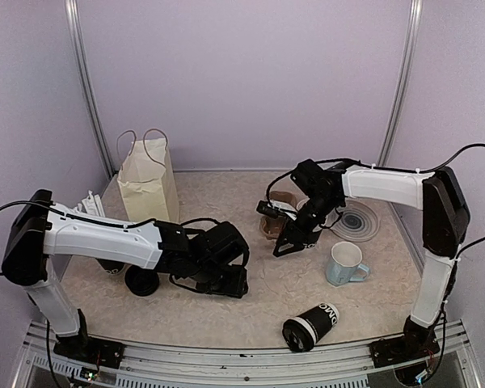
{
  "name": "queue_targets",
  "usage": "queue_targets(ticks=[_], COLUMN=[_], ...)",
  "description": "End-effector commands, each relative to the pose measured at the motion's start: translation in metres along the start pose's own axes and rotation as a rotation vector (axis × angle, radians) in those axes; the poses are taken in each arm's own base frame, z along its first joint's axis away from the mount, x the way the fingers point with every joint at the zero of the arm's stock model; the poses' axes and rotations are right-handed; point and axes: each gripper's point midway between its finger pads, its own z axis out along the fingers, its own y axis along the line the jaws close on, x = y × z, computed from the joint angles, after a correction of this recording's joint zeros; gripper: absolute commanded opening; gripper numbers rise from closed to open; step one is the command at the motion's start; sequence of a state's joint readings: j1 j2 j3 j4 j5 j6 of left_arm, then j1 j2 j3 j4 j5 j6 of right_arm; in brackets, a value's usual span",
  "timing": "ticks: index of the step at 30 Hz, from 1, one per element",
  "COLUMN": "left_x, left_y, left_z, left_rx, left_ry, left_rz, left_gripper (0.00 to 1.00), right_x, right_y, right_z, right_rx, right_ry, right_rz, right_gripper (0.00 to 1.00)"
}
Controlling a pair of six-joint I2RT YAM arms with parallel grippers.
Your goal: Pack the takeout coffee
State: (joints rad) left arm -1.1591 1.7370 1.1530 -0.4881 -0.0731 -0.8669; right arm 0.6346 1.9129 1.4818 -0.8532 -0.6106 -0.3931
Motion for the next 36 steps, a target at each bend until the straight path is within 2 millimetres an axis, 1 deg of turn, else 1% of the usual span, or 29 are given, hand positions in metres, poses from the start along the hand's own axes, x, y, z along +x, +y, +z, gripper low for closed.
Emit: queue_targets(ticks=[1, 3, 5, 8, 9, 11, 13, 17, 22, 25, 28, 29, 30, 34, 36], left_x=[-0.026, -0.035, -0.046, -0.062, -0.066, -0.072, -0.077, -0.087, -0.094, -0.096, -0.098, -0.098, -0.099, -0.101, -0.101], left_y=[-0.016, -0.016, -0.014, -0.015, -0.015, -0.016, -0.016, -0.015, -0.007, -0.004, -0.002, -0.002, -0.002, -0.003, -0.003], left_z=[-0.032, -0.041, -0.049, -0.059, -0.060, -0.061, -0.060, -0.059, -0.057, -0.058, -0.060, -0.061, -0.061, -0.065, -0.066], left_rx=[0.007, -0.002, -0.019, -0.025, -0.028, -0.039, -0.051, -0.077, -0.110, -0.119, -0.130, -0.129, -0.126, -0.118, -0.118], left_ry=[-0.155, -0.223, -0.287, -0.357, -0.371, -0.385, -0.393, -0.410, -0.410, -0.410, -0.414, -0.416, -0.418, -0.430, -0.435], left_rz=[0.078, 0.122, 0.147, 0.170, 0.175, 0.185, 0.187, 0.177, 0.139, 0.124, 0.107, 0.100, 0.094, 0.075, 0.078], left_gripper=[0.60, 0.68, 0.72, 0.74, 0.74, 0.74, 0.74, 0.74, 0.73, 0.73, 0.73, 0.73, 0.73, 0.73, 0.73], right_x=[-0.005, 0.007, 0.023, 0.052, 0.064, 0.089, 0.117, 0.155, 0.191, 0.218, 0.236, 0.237, 0.236, 0.228, 0.222], right_y=[0.042, 0.060, 0.081, 0.107, 0.117, 0.126, 0.128, 0.144, 0.167, 0.172, 0.160, 0.154, 0.150, 0.148, 0.147], right_z=[-0.047, -0.062, -0.072, -0.082, -0.086, -0.085, -0.075, -0.058, -0.049, -0.039, -0.023, -0.019, -0.015, -0.002, 0.005], right_rx=[0.021, 0.034, 0.024, -0.010, -0.014, -0.010, -0.013, -0.074, -0.171, -0.198, -0.142, -0.114, -0.088, -0.059, -0.046], right_ry=[-0.100, -0.131, -0.147, -0.135, -0.126, -0.080, -0.007, 0.099, 0.210, 0.304, 0.394, 0.408, 0.411, 0.401, 0.389], right_rz=[-0.300, -0.408, -0.489, -0.583, -0.639, -0.692, -0.716, -0.784, -0.848, -0.885, -0.894, -0.891, -0.890, -0.891, -0.888], right_gripper=[0.70, 0.85, 0.98, 1.00, 1.00, 1.00, 1.00, 1.00, 1.00, 1.00, 1.00, 1.00, 1.00, 1.00, 0.97])
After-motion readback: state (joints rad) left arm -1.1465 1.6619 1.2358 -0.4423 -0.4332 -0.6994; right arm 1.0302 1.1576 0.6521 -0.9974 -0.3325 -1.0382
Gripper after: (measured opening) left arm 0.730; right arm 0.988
